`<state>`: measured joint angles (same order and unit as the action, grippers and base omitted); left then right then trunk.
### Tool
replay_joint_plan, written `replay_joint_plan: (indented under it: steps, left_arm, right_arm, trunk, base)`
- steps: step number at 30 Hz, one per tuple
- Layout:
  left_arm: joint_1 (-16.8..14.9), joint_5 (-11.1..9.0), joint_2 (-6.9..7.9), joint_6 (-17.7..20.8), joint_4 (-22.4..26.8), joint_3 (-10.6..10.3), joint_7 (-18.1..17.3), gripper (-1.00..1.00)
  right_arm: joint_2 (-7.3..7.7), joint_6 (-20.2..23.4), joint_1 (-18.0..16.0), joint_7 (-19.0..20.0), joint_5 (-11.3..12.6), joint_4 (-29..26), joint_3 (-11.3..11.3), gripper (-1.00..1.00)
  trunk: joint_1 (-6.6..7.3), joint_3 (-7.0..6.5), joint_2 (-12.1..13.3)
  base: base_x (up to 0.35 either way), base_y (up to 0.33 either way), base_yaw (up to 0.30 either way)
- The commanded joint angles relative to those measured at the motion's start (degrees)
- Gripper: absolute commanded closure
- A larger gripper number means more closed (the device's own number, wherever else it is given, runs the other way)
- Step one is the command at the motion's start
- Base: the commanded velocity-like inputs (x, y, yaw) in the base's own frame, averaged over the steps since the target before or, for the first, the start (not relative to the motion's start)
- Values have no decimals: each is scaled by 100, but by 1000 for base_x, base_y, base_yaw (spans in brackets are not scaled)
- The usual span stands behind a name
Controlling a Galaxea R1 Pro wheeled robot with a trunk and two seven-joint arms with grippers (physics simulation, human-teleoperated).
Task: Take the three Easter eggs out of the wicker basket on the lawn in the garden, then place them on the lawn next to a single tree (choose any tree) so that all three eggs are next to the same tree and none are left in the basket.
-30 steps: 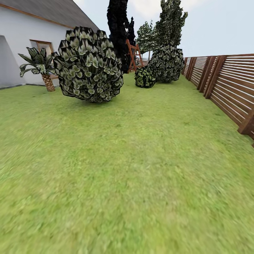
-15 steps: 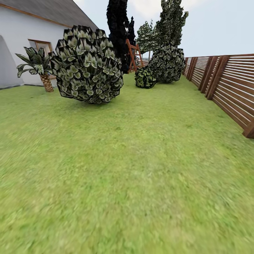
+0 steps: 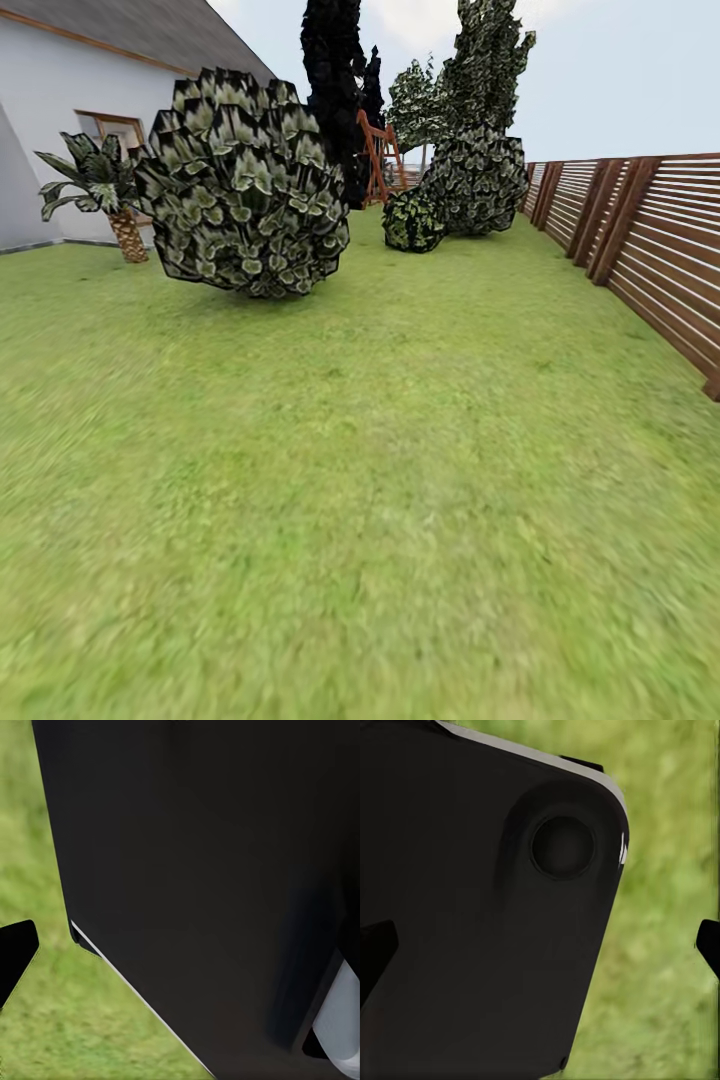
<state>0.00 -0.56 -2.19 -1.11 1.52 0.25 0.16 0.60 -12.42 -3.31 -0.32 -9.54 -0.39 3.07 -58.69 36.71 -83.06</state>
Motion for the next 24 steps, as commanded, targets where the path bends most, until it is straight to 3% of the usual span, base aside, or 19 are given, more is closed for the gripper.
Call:
replay_joint_plan:
  steps: [1,24]
  left_arm:
    - [0,-6,-1,-12,4,2,2,-100]
    - [0,-6,-1,-12,6,2,2,-100]
  right_arm:
    - [2,-15,-3,-3,-18,5,27,-100]
    - [-67,-1,-3,47,-26,41,29,-100]
  trunk:
    - [-3,4,-2]
    - [-3,4,-2]
  base:
    - [341,0,0]
    - [341,0,0]
